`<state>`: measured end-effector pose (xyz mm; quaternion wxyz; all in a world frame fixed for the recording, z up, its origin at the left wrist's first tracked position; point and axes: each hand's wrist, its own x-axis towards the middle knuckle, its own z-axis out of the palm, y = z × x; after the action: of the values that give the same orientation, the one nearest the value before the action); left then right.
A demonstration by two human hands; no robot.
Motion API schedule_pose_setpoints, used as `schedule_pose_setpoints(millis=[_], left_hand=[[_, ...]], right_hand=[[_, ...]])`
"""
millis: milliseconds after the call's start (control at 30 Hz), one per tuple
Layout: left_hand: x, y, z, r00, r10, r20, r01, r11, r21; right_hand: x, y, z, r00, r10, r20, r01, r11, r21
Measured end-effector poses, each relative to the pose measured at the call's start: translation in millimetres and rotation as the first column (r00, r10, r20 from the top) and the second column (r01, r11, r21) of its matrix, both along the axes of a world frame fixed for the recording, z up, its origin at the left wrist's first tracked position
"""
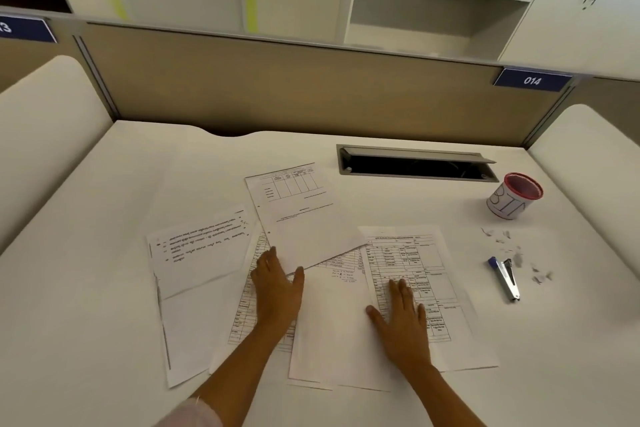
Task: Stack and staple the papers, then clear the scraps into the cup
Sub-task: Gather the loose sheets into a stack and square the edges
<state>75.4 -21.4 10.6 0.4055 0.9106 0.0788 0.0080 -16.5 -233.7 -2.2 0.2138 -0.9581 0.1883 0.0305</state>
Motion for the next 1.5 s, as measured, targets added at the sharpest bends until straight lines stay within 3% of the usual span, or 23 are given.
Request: schedule_pose_setpoints(millis=[67, 233, 400, 567, 733, 900, 1100, 1500], left_hand=[[14.4, -13.8, 11.0, 0.990, 0.085, -0.113, -0.086, 0.996, -0.004], [39.4, -28.8, 20.4, 0.941, 0.154, -0.301, -0.084, 0.968, 0.235], [48.2, -24.2, 25.1, 0.913, 0.195, -0.359, -0.131, 0.972, 0.194], [45.9, -16.1, 24.4, 0.942, 0.172, -0.289, -0.236, 0.951, -0.202], [37.9, -7.1, 21.8, 0.977, 0.145, -0.159, -0.192, 0.920, -0.342], [19.2, 6.3, 28.5, 0.985, 0.137, -0.110, -0.173, 0.864, -0.473], [-35.0, 12.7, 33.3, 0.993, 0.003, -0.116, -0.064, 0.848, -0.526], [-96.7, -8.6, 16.9, 0.965, -0.183, -0.190, 0.092, 0.908, -0.409]], right_hand=[[0.3, 4.1, 0.8, 1.000, 0.003, 0.013, -0.003, 1.000, 0.017], [-1.6, 8.5, 6.5, 0.999, -0.012, 0.030, 0.011, 0.999, 0.039], [-2.4, -7.8, 18.0, 0.989, -0.112, 0.095, 0.101, 0.989, 0.106], [-10.8, -44.0, 28.3, 0.969, -0.232, 0.087, 0.216, 0.962, 0.164], [-19.3, -72.5, 34.2, 0.973, -0.220, 0.068, 0.220, 0.976, 0.007], [-23.4, -93.5, 39.2, 0.951, -0.308, -0.043, 0.307, 0.951, -0.024], [-17.4, -98.5, 43.3, 0.926, -0.357, -0.121, 0.365, 0.929, 0.052], [-7.7, -66.8, 54.7, 0.912, -0.408, -0.030, 0.361, 0.767, 0.531]])
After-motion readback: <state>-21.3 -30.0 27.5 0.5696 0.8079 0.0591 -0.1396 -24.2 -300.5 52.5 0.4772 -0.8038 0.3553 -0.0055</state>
